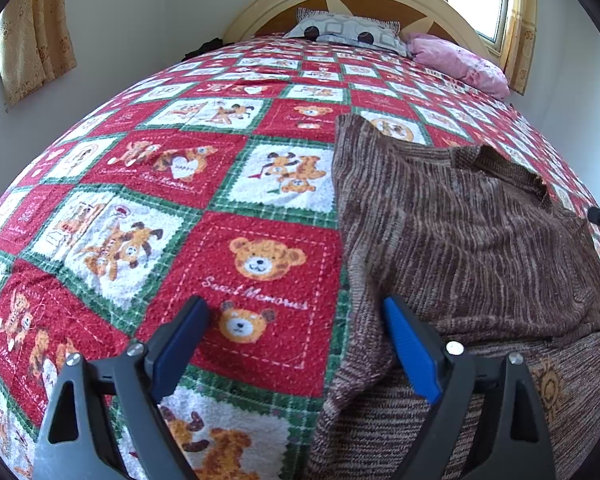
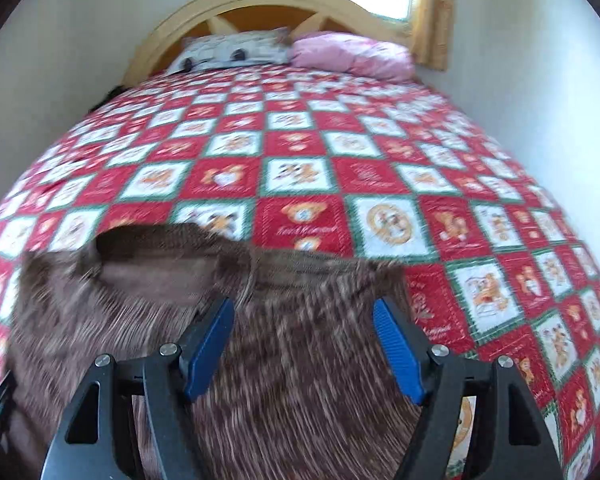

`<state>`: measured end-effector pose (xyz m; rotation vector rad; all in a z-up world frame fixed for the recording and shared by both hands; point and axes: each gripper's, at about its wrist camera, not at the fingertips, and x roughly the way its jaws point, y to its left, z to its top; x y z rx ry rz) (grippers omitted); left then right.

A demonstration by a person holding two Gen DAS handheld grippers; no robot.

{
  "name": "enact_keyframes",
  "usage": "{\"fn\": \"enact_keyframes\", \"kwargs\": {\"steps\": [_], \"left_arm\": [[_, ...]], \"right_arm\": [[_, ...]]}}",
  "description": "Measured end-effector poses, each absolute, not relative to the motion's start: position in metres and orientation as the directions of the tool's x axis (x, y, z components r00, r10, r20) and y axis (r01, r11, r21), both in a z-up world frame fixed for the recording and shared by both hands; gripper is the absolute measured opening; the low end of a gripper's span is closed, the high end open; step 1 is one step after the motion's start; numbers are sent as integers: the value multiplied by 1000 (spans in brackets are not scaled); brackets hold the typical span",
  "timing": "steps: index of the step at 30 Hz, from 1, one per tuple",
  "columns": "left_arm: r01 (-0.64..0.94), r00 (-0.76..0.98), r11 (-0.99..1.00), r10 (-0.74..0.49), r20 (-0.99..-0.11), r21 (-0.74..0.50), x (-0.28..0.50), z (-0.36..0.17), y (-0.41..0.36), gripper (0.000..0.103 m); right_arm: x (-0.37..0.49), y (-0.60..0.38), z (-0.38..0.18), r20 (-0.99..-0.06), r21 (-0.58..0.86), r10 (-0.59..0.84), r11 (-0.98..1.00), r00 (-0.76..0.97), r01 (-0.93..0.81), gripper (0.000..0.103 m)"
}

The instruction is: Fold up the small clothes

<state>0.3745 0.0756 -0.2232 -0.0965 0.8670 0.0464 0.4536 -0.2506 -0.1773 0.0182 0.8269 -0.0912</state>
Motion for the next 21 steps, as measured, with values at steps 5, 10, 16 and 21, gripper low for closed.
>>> {"fn": "enact_keyframes", "kwargs": {"steps": [5, 10, 16, 21], "left_arm": [[-78, 648, 994, -8, -762, -78, 376, -223, 77, 92], [-78, 649, 994, -12, -761, -82, 376, -223, 78, 92], [-78, 651, 992, -25, -759, -99, 374, -223, 80, 92], [-95, 656, 989, -25, -754, -115, 371, -223, 83, 93]], "right_arm": [[413, -241, -185, -751, 216, 260, 965, 607, -146, 72], [393, -213, -203, -770, 315, 376, 926, 515, -207, 59], [392, -203, -218, -790, 287, 350, 936, 503, -202, 16], [377, -207, -202, -762, 278, 362, 932, 537, -233, 5]]}}
